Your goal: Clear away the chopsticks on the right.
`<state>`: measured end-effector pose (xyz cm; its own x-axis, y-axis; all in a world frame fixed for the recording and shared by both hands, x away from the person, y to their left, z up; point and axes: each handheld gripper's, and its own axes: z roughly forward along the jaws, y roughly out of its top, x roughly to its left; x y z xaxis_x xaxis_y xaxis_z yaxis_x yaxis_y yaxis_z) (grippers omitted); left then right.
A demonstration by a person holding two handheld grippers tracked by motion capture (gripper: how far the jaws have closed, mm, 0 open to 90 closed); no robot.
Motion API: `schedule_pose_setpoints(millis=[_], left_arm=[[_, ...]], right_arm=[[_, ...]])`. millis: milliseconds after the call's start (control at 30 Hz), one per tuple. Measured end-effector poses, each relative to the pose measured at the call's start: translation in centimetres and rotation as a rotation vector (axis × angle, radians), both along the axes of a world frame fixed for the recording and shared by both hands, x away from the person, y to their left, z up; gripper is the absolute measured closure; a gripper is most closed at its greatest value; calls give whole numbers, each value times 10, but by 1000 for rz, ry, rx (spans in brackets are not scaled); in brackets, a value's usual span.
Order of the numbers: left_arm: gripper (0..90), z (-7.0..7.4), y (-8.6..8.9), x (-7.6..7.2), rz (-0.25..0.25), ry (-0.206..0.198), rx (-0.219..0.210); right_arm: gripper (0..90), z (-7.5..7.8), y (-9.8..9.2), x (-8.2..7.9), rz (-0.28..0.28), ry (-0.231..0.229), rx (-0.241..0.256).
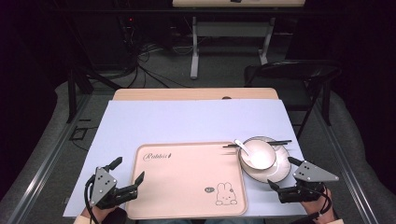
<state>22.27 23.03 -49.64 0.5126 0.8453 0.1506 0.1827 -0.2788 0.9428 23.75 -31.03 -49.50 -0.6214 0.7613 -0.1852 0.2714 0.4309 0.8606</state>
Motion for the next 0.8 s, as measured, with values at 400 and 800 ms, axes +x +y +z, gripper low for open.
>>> schedule_pose_setpoints(millis=[400, 800], left_arm=[[155, 0, 1, -1, 0, 1, 6], [155, 0, 1, -1, 5, -1, 1]], right_arm=[[0, 8, -2, 3, 18, 33, -43], [0, 39, -15, 30, 105, 110, -122]])
